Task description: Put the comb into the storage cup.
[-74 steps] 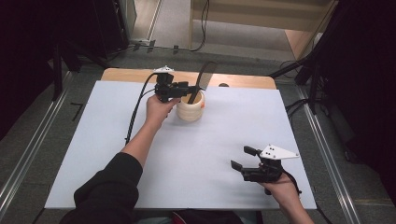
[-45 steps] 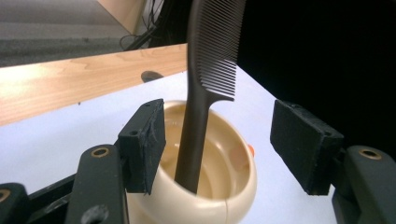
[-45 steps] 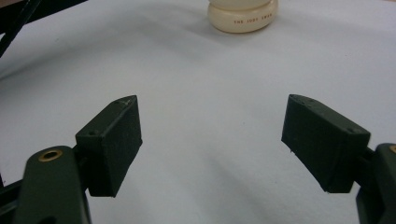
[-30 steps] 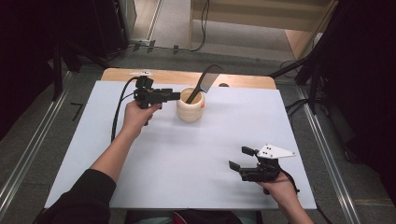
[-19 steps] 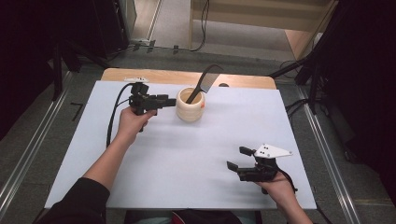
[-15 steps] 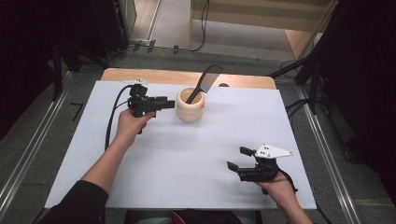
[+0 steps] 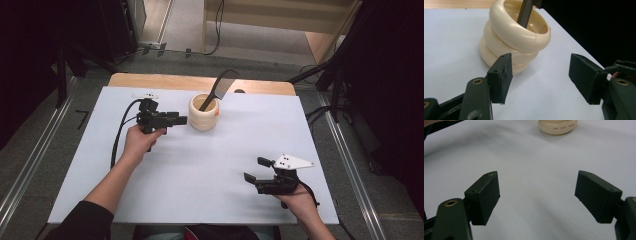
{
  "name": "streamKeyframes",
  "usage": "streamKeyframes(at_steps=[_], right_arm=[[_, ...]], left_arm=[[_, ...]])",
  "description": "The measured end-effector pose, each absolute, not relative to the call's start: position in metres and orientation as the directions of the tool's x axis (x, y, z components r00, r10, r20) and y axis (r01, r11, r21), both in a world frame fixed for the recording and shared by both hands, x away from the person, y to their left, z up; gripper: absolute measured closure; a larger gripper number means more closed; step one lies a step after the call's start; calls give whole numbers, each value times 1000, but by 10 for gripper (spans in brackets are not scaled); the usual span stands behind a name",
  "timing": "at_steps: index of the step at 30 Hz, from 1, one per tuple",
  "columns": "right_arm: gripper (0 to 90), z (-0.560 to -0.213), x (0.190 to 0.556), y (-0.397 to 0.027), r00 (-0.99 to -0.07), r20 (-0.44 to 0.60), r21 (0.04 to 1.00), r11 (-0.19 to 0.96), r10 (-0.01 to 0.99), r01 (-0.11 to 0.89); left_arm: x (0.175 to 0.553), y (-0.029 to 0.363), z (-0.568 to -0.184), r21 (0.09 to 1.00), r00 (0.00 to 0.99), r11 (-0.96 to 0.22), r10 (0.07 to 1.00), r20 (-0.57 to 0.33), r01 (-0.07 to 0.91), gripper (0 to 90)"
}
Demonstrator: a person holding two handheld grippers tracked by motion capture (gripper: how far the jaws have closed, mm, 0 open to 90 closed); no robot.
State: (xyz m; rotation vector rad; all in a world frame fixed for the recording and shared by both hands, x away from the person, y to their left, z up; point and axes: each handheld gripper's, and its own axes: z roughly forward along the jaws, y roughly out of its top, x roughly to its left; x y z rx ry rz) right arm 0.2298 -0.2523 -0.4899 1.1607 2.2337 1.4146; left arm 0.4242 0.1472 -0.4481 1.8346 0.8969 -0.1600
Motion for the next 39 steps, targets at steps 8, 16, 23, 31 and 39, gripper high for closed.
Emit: streamKeyframes(at_steps=[8,16,23,31,39], right_arm=[[181,-490,229,-253,-648,196,847,206,736,490],[180,-489,229,-253,-646,196,847,204,738,490],[181,-489,228,-254,-645,192,847,207,740,490],[181,-489,228,-254,-645,197,844,206,738,494],[180,-490,229,-254,-647,198,843,209,737,496]], left_arm=[[414,152,-449,739,708,-183,501,-497,648,362],[402,156,-450,734,713,-196,491,-500,650,354],[390,160,-449,738,722,-206,483,-495,643,340],[379,162,-450,726,716,-226,502,-485,650,319],[367,163,-452,728,724,-248,513,-461,639,314]])
